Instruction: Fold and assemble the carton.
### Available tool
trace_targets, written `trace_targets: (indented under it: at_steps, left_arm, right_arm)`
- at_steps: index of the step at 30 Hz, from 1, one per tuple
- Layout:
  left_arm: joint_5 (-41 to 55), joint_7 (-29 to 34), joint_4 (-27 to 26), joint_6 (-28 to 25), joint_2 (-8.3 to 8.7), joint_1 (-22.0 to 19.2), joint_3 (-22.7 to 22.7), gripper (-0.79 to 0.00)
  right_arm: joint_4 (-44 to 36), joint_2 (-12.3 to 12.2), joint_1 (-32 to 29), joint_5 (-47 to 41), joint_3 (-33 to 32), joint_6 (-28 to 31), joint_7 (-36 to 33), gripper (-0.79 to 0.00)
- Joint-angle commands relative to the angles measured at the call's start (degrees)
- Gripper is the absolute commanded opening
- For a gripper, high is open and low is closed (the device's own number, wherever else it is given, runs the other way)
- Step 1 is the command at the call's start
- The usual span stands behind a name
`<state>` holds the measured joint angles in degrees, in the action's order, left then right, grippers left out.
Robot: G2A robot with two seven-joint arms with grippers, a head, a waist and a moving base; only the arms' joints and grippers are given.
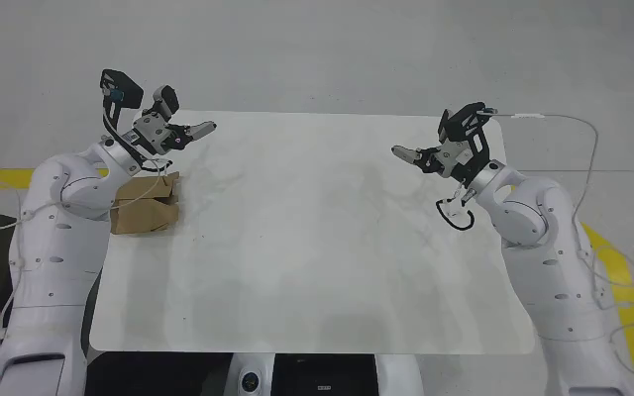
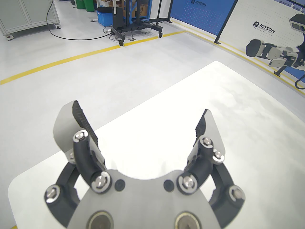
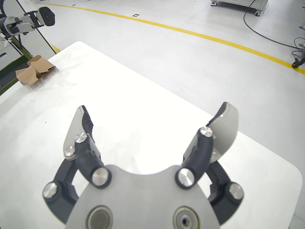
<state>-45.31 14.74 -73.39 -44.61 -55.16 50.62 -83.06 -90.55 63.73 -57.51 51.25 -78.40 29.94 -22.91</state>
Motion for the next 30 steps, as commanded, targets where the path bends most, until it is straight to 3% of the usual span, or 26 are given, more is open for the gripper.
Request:
trace_targets:
  at_steps: [1, 25, 27, 30]
  left_arm:
    - [0.00, 0.00, 0.00, 0.00, 0.00, 0.00, 0.00, 0.000]
    - [1.50, 0.17, -0.21, 0.98, -0.10, 0.62, 0.21, 0.000]
    - [5.93, 2.61, -0.03, 2.58, -0.14, 0.73, 0.09, 0.000]
    - [18.12, 11.69, 1.45, 6.51, -0.03, -0.22, -0.63, 0.000]
  right_arm:
    - [0.00, 0.00, 0.00, 0.00, 0.00, 0.00, 0.00, -0.001]
    - [0.00, 0.00, 0.00, 0.00, 0.00, 0.00, 0.00, 0.000]
    - [0.00, 0.00, 0.00, 0.00, 0.00, 0.00, 0.00, 0.000]
    - [0.00, 0.00, 0.00, 0.00, 0.00, 0.00, 0.00, 0.000]
